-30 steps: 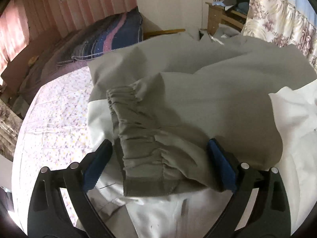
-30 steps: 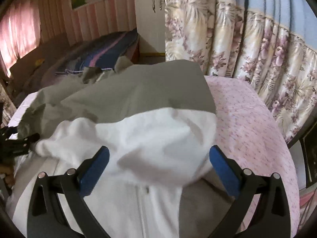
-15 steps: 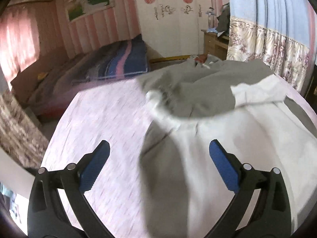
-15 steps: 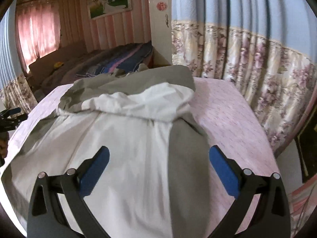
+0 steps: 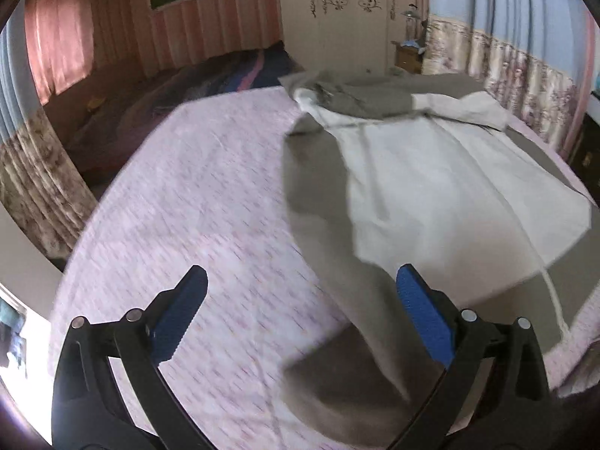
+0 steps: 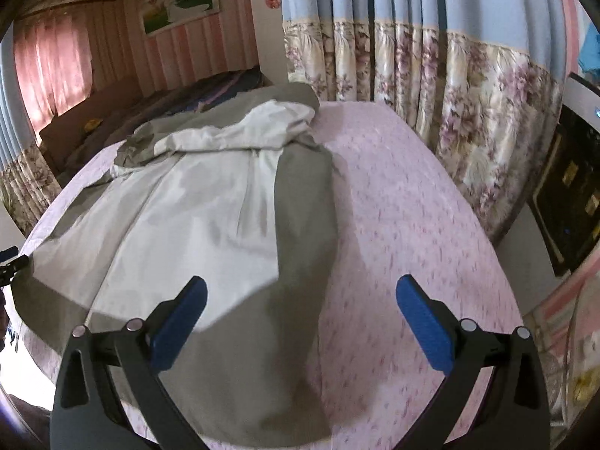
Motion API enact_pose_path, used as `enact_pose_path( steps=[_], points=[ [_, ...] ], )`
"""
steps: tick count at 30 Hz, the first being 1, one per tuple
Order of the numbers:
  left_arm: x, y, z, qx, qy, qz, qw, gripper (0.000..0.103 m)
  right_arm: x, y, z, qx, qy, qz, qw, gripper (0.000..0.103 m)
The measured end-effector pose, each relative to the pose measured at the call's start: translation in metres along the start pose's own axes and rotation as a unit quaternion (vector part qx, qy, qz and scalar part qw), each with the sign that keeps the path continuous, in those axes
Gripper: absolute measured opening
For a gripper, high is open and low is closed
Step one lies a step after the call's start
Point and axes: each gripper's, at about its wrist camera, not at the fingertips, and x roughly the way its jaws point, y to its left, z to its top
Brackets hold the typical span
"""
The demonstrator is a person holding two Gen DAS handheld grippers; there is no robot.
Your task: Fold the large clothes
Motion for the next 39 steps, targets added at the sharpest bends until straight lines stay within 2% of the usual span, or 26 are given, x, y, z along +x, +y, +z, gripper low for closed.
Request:
enact_pose_path(
  steps=[3, 10, 13, 16, 18, 19, 20, 21, 23, 24, 26, 29, 32, 39],
  points=[
    [0.000, -0.009, -0.014, 0.001, 0.003, -0.017, 0.9999, 0.100, -0.003, 0.002, -0.013, -0.006, 0.006, 0.002, 1.000, 0.101],
    [0.024, -0.024, -0.027, 0.017, 0.019, 0.002, 0.9997, 0.100, 0.006, 0.000, -0.033, 0.024, 0.019, 0.026, 0.999, 0.101],
    [0.031, -0.027, -0.033, 0.010, 0.020, 0.006, 0.9997, 0.100, 0.010, 0.009, -0.041, 0.012, 0.016, 0.028, 0.999, 0.098],
    [0.037, -0.031, -0.040, -0.011, 0.020, 0.003, 0.9997, 0.100, 0.022, 0.019, -0.048, -0.001, 0.031, 0.031, 0.999, 0.063],
    [0.036, -0.035, -0.038, -0.010, 0.008, 0.012, 0.9998, 0.099, 0.025, 0.025, -0.049, -0.013, 0.024, 0.021, 0.999, 0.052],
    [0.036, -0.037, -0.037, -0.009, 0.003, 0.012, 0.9999, 0.097, 0.025, 0.028, -0.049, -0.020, 0.020, 0.017, 0.999, 0.041],
    [0.036, -0.039, -0.036, -0.009, 0.004, 0.015, 0.9998, 0.092, 0.024, 0.029, -0.048, -0.026, 0.015, 0.015, 0.999, 0.034],
    [0.035, -0.039, -0.035, -0.013, 0.001, 0.017, 0.9998, 0.088, 0.023, 0.031, -0.046, -0.027, 0.004, 0.012, 1.000, 0.032],
    [0.035, -0.038, -0.034, -0.017, 0.003, 0.003, 0.9998, 0.064, 0.021, 0.031, -0.044, -0.025, -0.006, 0.013, 1.000, 0.026],
    [0.035, -0.037, -0.033, -0.021, 0.003, -0.005, 0.9998, 0.058, 0.022, 0.030, -0.043, -0.025, -0.007, 0.015, 1.000, 0.024],
    [0.034, -0.034, -0.030, -0.031, 0.004, -0.021, 0.9993, 0.036, 0.020, 0.032, -0.042, -0.027, -0.014, 0.019, 0.999, 0.019],
    [0.032, -0.031, -0.027, -0.052, -0.004, -0.040, 0.9978, 0.020, 0.013, 0.035, -0.038, -0.030, -0.029, 0.023, 0.999, 0.014],
    [0.022, -0.032, -0.023, -0.052, -0.024, -0.040, 0.9975, 0.014, -0.002, 0.035, -0.029, -0.031, -0.049, 0.032, 0.998, 0.012],
    [-0.021, -0.034, 0.015, -0.025, -0.082, -0.027, 0.9960, 0.013, -0.043, 0.038, 0.019, -0.050, -0.105, 0.053, 0.992, 0.007]
  ],
)
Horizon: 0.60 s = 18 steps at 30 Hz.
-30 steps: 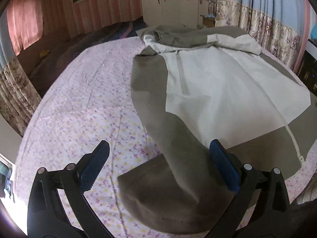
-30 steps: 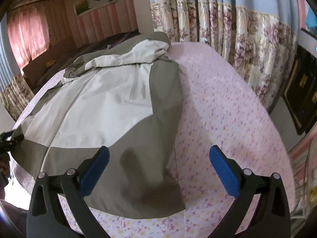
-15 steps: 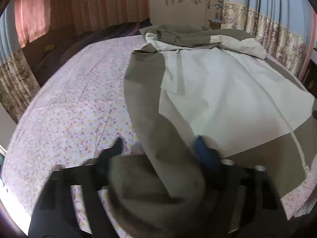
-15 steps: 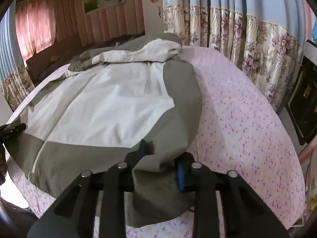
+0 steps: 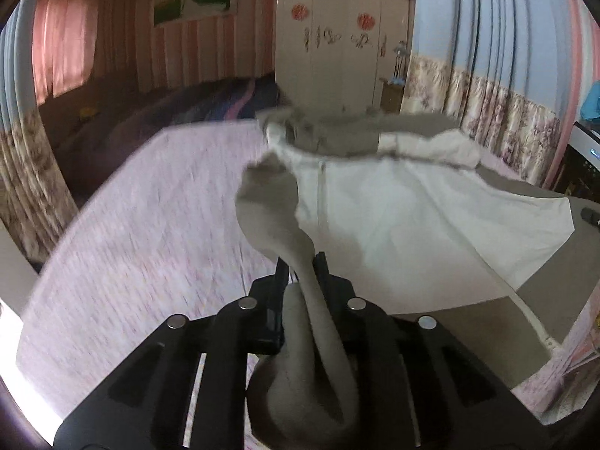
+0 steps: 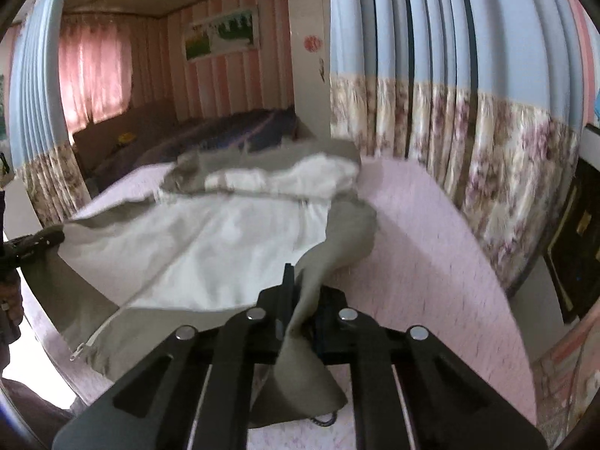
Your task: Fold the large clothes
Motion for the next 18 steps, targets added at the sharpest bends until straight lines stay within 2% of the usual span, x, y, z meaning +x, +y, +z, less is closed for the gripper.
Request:
enact_pose_path(
  steps=[2, 6, 7, 11, 18],
  points=[
    [-0.002, 0.005, 0.020, -0.007, -0.005, -0.013, 0.9999, 0.013, 0.003, -0.001, 0.015, 0.000, -0.012, 0.008, 1.000, 0.006],
    [0.011, 0.008, 0.059, 0.006, -0.021, -0.015, 0.9996, 0.013, 0.025, -0.005, 0.050, 0.005, -0.037, 0.021, 0.999, 0.004],
    [0.016, 0.009, 0.068, 0.004, -0.022, -0.023, 0.9995, 0.012, 0.031, -0.005, 0.057, 0.003, -0.040, 0.023, 0.999, 0.003],
    [0.048, 0.005, 0.108, 0.028, -0.029, -0.015, 0.9991, 0.007, 0.065, -0.006, 0.089, 0.002, -0.041, 0.028, 0.999, 0.001],
    [0.109, 0.004, 0.189, 0.037, -0.028, -0.019, 0.9988, 0.004, 0.130, -0.015, 0.165, 0.001, -0.047, -0.010, 0.999, 0.001]
  ],
)
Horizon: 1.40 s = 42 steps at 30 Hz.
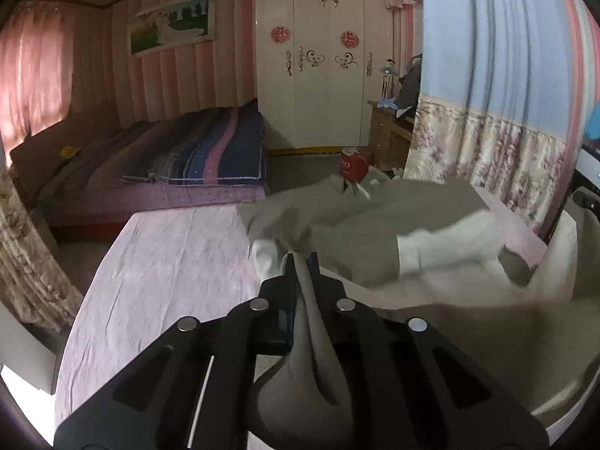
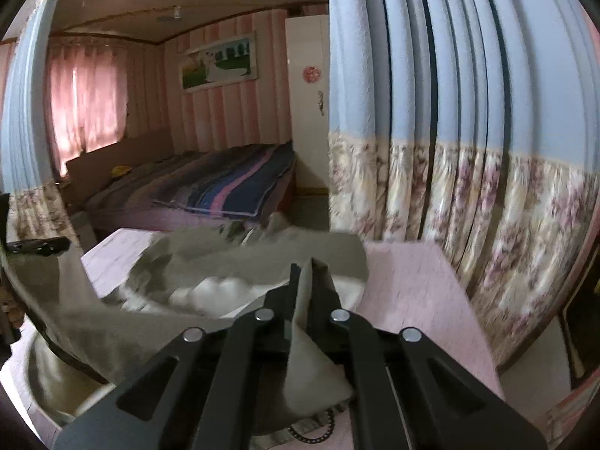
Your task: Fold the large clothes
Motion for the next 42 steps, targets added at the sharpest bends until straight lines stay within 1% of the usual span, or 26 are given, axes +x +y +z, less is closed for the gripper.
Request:
enact_pose_path(
  steps=[2, 5, 7, 9, 11, 12, 13, 14, 15, 16, 17, 19, 21, 23, 25, 27, 30, 32, 34, 36, 37, 38, 39, 40, 41, 42],
  points=[
    [0.023, 0.000, 0.022, 0.012, -0.002, 0.009, 0.9999, 0.005, 0.024, -0.006, 0.017, 0.006, 0.008, -0.005, 1.000, 0.001],
    [0.063, 0.004, 0.047, 0.007, 0.009, 0.015, 0.9998, 0.006, 0.073, -0.009, 0.035, -0.004, 0.028, -0.024, 0.999, 0.001],
    [0.095, 0.010, 0.056, -0.002, 0.030, 0.028, 0.9992, 0.006, 0.107, -0.012, 0.038, -0.015, 0.043, -0.053, 0.998, 0.001],
    [0.133, 0.016, 0.057, -0.008, 0.061, 0.036, 0.9975, 0.008, 0.143, -0.027, 0.037, 0.014, 0.070, -0.054, 0.996, 0.002],
    [0.167, 0.021, 0.054, -0.011, 0.093, 0.050, 0.9943, 0.020, 0.176, -0.031, 0.030, 0.022, 0.108, -0.054, 0.992, 0.003],
    [0.176, 0.022, 0.052, -0.007, 0.098, 0.064, 0.9932, 0.021, 0.190, -0.030, 0.026, 0.019, 0.126, -0.059, 0.990, 0.003],
    [0.182, 0.028, 0.051, -0.014, 0.101, 0.069, 0.9924, 0.031, 0.199, -0.028, 0.022, 0.016, 0.140, -0.060, 0.988, 0.010],
    [0.188, 0.041, 0.052, -0.048, 0.109, 0.059, 0.9911, 0.057, 0.205, -0.027, 0.020, 0.012, 0.147, -0.064, 0.987, 0.033],
    [0.187, 0.054, 0.053, -0.083, 0.109, 0.046, 0.9895, 0.072, 0.205, -0.028, 0.020, 0.014, 0.142, -0.073, 0.987, 0.050],
    [0.183, 0.064, 0.054, -0.107, 0.101, 0.041, 0.9883, 0.089, 0.200, -0.033, 0.023, 0.027, 0.127, -0.074, 0.989, 0.083],
    [0.173, 0.076, 0.055, -0.119, 0.084, 0.045, 0.9883, 0.090, 0.193, -0.040, 0.027, 0.047, 0.108, -0.067, 0.991, 0.089],
    [0.160, 0.091, 0.054, -0.114, 0.078, 0.056, 0.9888, 0.092, 0.176, -0.059, 0.035, 0.087, 0.084, -0.053, 0.991, 0.089],
    [0.149, 0.097, 0.044, -0.095, 0.093, 0.063, 0.9891, 0.094, 0.154, -0.077, 0.034, 0.115, 0.070, -0.032, 0.990, 0.089],
    [0.133, 0.098, 0.023, -0.076, 0.101, 0.063, 0.9900, 0.094, 0.137, -0.088, 0.021, 0.112, 0.081, -0.017, 0.990, 0.089],
    [0.118, 0.101, -0.003, -0.080, 0.103, 0.055, 0.9899, 0.095, 0.119, -0.096, -0.013, 0.094, 0.105, -0.031, 0.990, 0.089],
    [0.105, 0.100, -0.038, -0.087, 0.117, 0.039, 0.9885, 0.095, 0.108, -0.101, -0.047, 0.086, 0.130, -0.029, 0.987, 0.089],
    [0.100, 0.087, -0.078, -0.076, 0.132, 0.012, 0.9883, 0.095, 0.102, -0.098, -0.092, 0.080, 0.165, 0.002, 0.983, 0.089],
    [0.105, 0.073, -0.093, -0.060, 0.141, -0.002, 0.9882, 0.095, 0.107, -0.086, -0.108, 0.065, 0.180, 0.021, 0.981, 0.089],
    [0.113, 0.063, -0.097, -0.050, 0.141, 0.001, 0.9887, 0.095, 0.111, -0.071, -0.112, 0.048, 0.176, 0.022, 0.983, 0.089],
    [0.124, 0.059, -0.096, -0.054, 0.150, 0.013, 0.9872, 0.095, 0.116, -0.063, -0.112, 0.044, 0.173, 0.026, 0.984, 0.074],
    [0.128, 0.058, -0.096, -0.060, 0.152, 0.013, 0.9865, 0.094, 0.120, -0.060, -0.112, 0.052, 0.180, 0.030, 0.982, 0.050],
    [0.136, 0.053, -0.096, -0.064, 0.156, 0.011, 0.9856, 0.086, 0.122, -0.058, -0.112, 0.054, 0.185, 0.030, 0.981, 0.009],
    [0.140, 0.052, -0.097, -0.069, 0.160, 0.004, 0.9847, 0.075, 0.126, -0.051, -0.113, 0.041, 0.197, 0.021, 0.979, 0.008],
    [0.142, 0.048, -0.096, -0.074, 0.161, -0.021, 0.9840, 0.043, 0.126, -0.045, -0.114, 0.029, 0.199, 0.018, 0.979, 0.007],
    [0.140, 0.041, -0.094, -0.064, 0.157, -0.022, 0.9854, 0.027, 0.124, -0.041, -0.116, 0.025, 0.198, 0.016, 0.980, 0.005],
    [0.139, 0.034, -0.091, -0.042, 0.151, -0.010, 0.9875, 0.021, 0.122, -0.039, -0.116, 0.027, 0.195, 0.014, 0.980, 0.005]
  ],
)
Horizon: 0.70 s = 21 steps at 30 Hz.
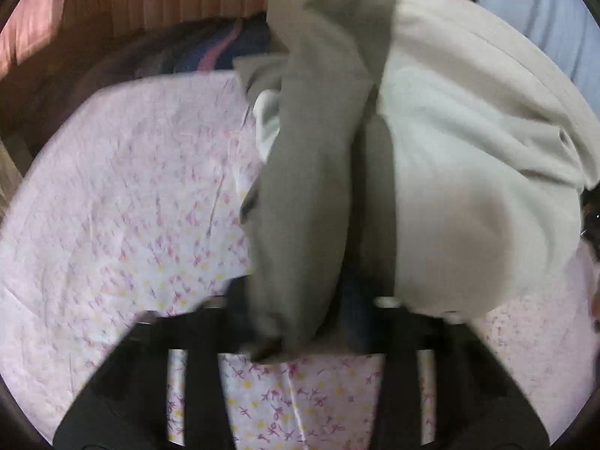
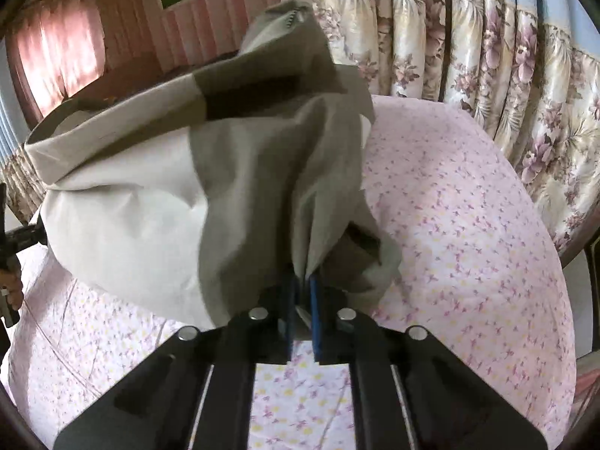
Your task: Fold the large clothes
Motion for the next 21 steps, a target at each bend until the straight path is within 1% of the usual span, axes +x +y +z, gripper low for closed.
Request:
enact_pose_path(
  steps=[1, 2, 3, 5, 7, 8, 10, 13, 14, 15, 16, 17, 18, 19, 20, 21],
  points=[
    [-0.002, -0.005, 0.001, 0.014, -0.004, 0.005, 0.9999, 0.015, -0.004, -0.001, 0.000, 0.005, -0.005, 0.000, 1.000, 0.004],
    [-0.005, -0.006, 0.002, 0.016, -0.009, 0.005, 0.9998, 0.011, -0.008, -0.002, -0.001, 0.010, -0.010, 0.003, 1.000, 0.004],
    [-0.009, -0.004, 0.002, 0.013, -0.014, 0.005, 0.9998, 0.011, -0.014, -0.002, -0.004, 0.013, -0.014, 0.006, 1.000, 0.003],
    [-0.022, 0.002, 0.000, 0.011, -0.030, 0.002, 0.9995, 0.010, -0.028, -0.003, -0.013, 0.010, -0.015, 0.012, 1.000, 0.003],
    [-0.036, 0.000, -0.006, 0.022, -0.040, 0.001, 0.9989, 0.009, -0.042, -0.007, -0.022, 0.008, -0.011, 0.012, 1.000, 0.003],
    [-0.047, -0.001, -0.013, 0.033, -0.046, 0.003, 0.9984, 0.009, -0.047, -0.011, -0.025, 0.013, -0.010, 0.018, 1.000, 0.003],
    [-0.064, -0.004, -0.025, 0.038, -0.051, -0.002, 0.9980, 0.008, -0.066, -0.014, -0.035, 0.015, -0.018, 0.033, 0.999, 0.003],
    [-0.098, 0.008, -0.051, 0.004, -0.048, -0.037, 0.9981, 0.009, -0.097, -0.010, -0.052, 0.019, -0.031, 0.049, 0.998, 0.003],
    [-0.107, 0.009, -0.057, 0.001, -0.048, -0.039, 0.9981, 0.010, -0.102, -0.009, -0.056, 0.020, -0.033, 0.053, 0.998, 0.005],
    [-0.115, 0.005, -0.067, 0.006, -0.045, -0.036, 0.9983, 0.011, -0.106, -0.009, -0.060, 0.020, -0.032, 0.053, 0.998, 0.011],
    [-0.116, 0.005, -0.072, 0.014, -0.035, -0.031, 0.9988, 0.018, -0.107, -0.008, -0.063, 0.017, -0.028, 0.044, 0.999, 0.020],
    [-0.115, 0.008, -0.076, 0.015, -0.034, -0.018, 0.9992, 0.028, -0.108, -0.009, -0.065, 0.008, -0.024, 0.029, 0.999, 0.046],
    [-0.118, 0.012, -0.080, 0.012, -0.037, -0.005, 0.9992, 0.032, -0.114, -0.010, -0.066, 0.000, -0.034, 0.010, 0.999, 0.058],
    [-0.124, 0.020, -0.080, 0.006, -0.046, 0.006, 0.9989, 0.036, -0.119, -0.014, -0.065, -0.003, -0.048, 0.002, 0.999, 0.068],
    [-0.131, 0.025, -0.078, -0.004, -0.055, 0.010, 0.9984, 0.049, -0.125, -0.016, -0.061, -0.002, -0.061, 0.000, 0.998, 0.068],
    [-0.138, 0.032, -0.073, -0.014, -0.066, 0.014, 0.9976, 0.059, -0.134, -0.020, -0.053, 0.001, -0.077, 0.005, 0.997, 0.068]
  ],
)
